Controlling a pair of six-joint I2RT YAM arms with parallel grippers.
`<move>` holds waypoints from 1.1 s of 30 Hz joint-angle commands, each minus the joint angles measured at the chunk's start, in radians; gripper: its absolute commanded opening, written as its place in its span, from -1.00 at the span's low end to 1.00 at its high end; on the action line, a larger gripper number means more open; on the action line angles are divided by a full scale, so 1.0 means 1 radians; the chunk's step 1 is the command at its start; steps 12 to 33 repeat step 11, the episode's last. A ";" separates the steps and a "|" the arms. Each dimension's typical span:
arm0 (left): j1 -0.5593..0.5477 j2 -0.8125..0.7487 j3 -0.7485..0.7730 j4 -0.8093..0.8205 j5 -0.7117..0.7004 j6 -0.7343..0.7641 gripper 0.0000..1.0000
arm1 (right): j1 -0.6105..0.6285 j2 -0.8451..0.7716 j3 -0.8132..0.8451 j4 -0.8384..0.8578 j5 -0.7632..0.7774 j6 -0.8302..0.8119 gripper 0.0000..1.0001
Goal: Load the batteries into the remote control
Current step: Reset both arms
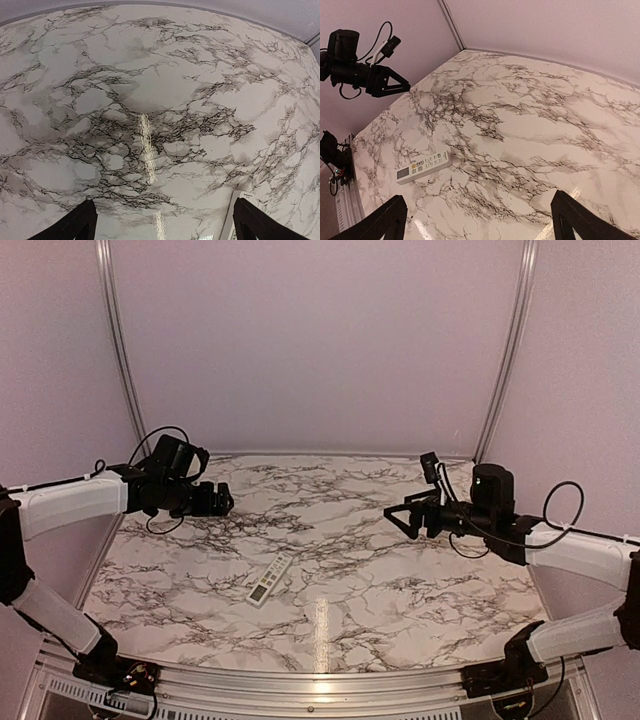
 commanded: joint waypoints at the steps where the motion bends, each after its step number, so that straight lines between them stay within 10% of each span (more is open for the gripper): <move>1: 0.010 -0.068 -0.127 0.199 -0.032 -0.066 0.98 | -0.056 0.008 -0.098 0.020 0.072 0.054 0.97; 33: 0.020 -0.075 -0.204 0.285 -0.008 -0.082 0.98 | -0.063 0.062 -0.171 0.106 0.064 0.087 0.97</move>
